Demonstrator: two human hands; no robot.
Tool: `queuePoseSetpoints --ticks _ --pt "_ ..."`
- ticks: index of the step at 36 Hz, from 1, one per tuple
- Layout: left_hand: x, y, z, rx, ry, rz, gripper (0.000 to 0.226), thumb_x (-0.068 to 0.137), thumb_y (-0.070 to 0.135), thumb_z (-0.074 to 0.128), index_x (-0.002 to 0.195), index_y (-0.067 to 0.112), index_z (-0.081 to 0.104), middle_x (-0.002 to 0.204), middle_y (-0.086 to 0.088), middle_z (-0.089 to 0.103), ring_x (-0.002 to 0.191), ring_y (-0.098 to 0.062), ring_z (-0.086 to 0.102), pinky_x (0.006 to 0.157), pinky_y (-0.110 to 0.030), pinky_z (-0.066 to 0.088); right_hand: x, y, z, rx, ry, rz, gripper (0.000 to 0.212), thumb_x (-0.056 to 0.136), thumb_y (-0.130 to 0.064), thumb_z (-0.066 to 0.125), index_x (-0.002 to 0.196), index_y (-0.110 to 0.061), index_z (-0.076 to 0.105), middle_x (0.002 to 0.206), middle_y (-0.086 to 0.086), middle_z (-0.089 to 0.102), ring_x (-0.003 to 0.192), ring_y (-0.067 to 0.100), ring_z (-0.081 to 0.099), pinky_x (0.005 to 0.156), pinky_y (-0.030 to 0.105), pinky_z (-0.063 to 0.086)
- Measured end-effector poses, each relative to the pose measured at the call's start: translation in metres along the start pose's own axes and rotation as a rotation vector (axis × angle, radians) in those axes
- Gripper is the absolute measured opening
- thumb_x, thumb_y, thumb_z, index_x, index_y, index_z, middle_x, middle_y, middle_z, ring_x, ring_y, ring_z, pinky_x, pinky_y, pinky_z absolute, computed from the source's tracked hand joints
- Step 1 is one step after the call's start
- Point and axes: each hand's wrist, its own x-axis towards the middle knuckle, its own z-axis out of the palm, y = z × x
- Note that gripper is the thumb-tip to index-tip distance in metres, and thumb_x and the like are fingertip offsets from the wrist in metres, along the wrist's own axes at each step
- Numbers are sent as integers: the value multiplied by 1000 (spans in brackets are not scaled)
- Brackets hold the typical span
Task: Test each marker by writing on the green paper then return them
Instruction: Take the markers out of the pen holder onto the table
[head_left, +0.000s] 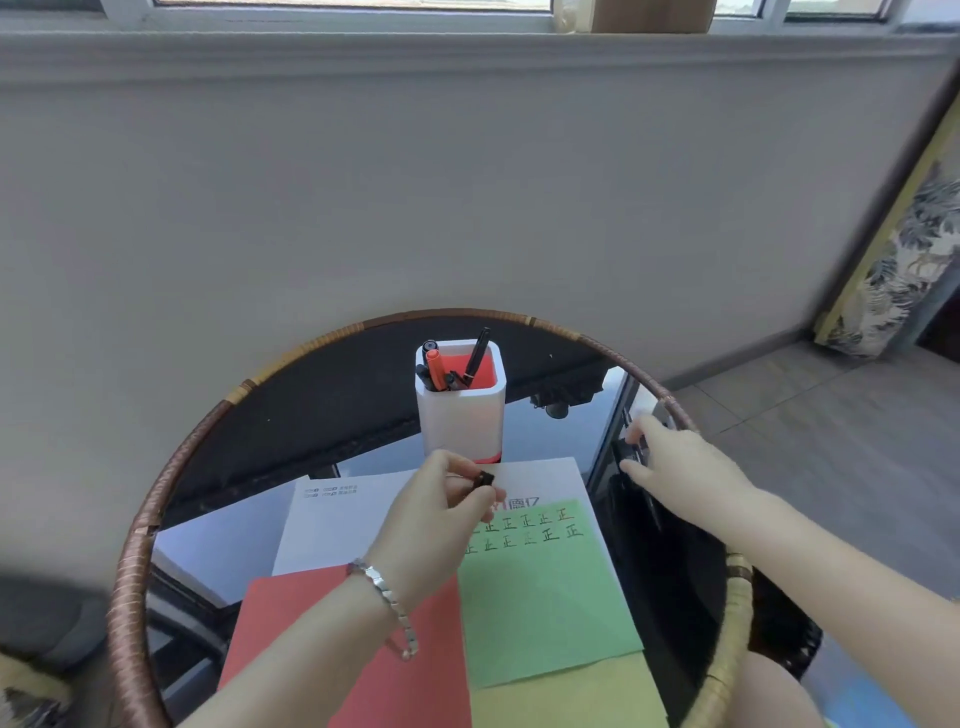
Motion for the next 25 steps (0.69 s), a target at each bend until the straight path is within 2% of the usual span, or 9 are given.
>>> queuePoseSetpoints --ticks 2,3,6,8,12,15,20,25 --pt "4 0 9 34 24 9 6 86 16 61 87 17 55 82 2 71 78 -13 65 76 -36 53 2 4 5 -69 68 -28 21 94 -30 45 109 -15 46 80 -1 55 70 19 51 47 22 30" --pt "6 1 16 54 26 15 5 86 17 61 87 16 56 82 0 70 79 -14 65 75 -35 53 3 5 7 -91 96 -38 20 94 -30 45 107 -15 48 81 -1 56 70 20 52 48 22 30" --pt "15 5 39 168 17 55 5 88 20 58 89 16 57 84 -1 67 80 -14 64 71 -31 51 8 12 14 -99 121 -64 22 93 -31 45 106 -16 54 95 2 65 85 21 59 63 28 42" --pt "25 8 57 249 9 88 10 88 23 58 91 14 58 87 -1 65 83 -17 63 73 -32 52 8 17 18 -41 131 -84 25 92 -31 46 104 -15 61 101 2 66 91 20 60 71 29 46" --pt "43 18 96 494 -51 126 15 89 32 54 94 18 56 97 0 63 92 -21 59 79 -31 47 3 27 19 47 195 -131 24 91 -27 49 100 -14 67 98 2 60 95 18 54 71 26 42" --pt "56 27 120 618 -91 162 20 91 31 52 98 12 56 100 -6 63 93 -26 58 75 -32 44 0 33 15 140 215 -141 19 89 -22 52 98 -15 68 95 1 59 96 17 53 75 26 41" --pt "69 29 137 682 -123 176 20 91 27 51 99 9 56 97 -9 60 94 -29 58 67 -31 38 -8 37 6 201 206 -142 19 88 -15 53 98 -15 68 87 -5 54 87 14 52 76 23 38" --pt "63 25 124 666 -160 201 31 91 32 51 114 11 54 115 -8 54 100 -27 56 81 -35 45 -10 26 -4 249 194 -161 20 88 -13 51 99 -15 67 89 -5 57 85 14 55 74 22 39"
